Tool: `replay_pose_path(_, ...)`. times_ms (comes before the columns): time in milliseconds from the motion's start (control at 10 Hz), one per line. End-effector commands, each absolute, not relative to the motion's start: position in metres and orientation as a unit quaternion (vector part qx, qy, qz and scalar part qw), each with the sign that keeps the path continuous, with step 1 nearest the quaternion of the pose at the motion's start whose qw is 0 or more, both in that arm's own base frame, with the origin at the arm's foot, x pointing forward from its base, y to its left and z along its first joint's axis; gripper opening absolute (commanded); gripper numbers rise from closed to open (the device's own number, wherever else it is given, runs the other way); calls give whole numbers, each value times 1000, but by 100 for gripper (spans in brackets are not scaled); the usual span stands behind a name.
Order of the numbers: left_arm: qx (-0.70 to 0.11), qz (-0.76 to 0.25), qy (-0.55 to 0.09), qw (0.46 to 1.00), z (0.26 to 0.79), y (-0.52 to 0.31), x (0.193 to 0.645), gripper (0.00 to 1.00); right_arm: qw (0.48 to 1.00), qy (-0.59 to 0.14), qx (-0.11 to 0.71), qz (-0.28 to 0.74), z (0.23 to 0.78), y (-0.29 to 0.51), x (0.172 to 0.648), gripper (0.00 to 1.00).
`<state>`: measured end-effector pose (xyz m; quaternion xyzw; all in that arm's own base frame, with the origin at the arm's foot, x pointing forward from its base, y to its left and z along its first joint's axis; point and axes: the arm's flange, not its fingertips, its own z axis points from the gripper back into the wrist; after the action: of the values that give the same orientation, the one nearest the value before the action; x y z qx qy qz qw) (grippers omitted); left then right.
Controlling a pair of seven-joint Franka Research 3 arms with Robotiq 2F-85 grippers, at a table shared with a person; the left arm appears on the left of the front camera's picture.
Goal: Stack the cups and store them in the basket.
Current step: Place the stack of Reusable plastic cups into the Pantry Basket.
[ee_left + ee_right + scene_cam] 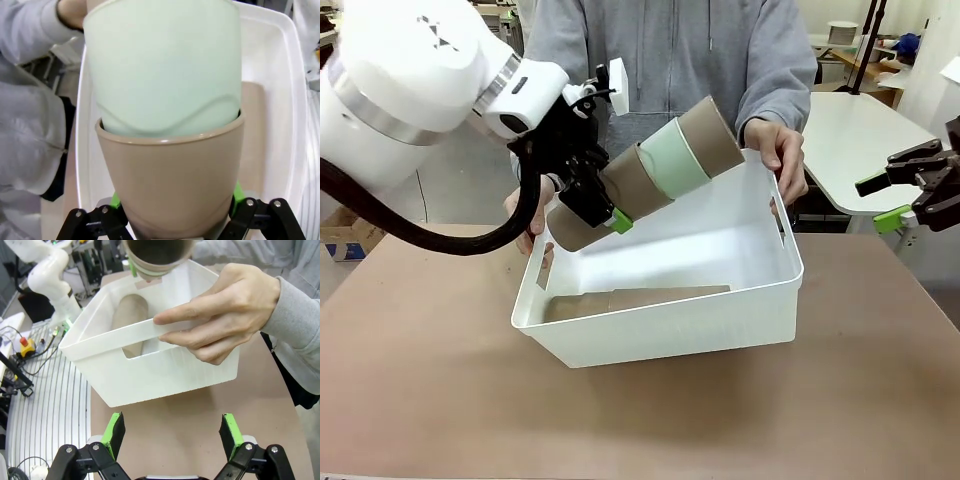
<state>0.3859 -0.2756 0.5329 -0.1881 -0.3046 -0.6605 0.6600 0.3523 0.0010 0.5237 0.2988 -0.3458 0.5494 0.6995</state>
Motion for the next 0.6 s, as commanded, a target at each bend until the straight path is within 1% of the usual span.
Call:
replay_pose_path(0,-167,-653,-294,678,534,-284,406,86,702,-350,306,540,524,3,351,100)
replay_pose_path(500,-130,-648,-255,706,476,-322,419,86,702,-350,306,540,524,3,351,100)
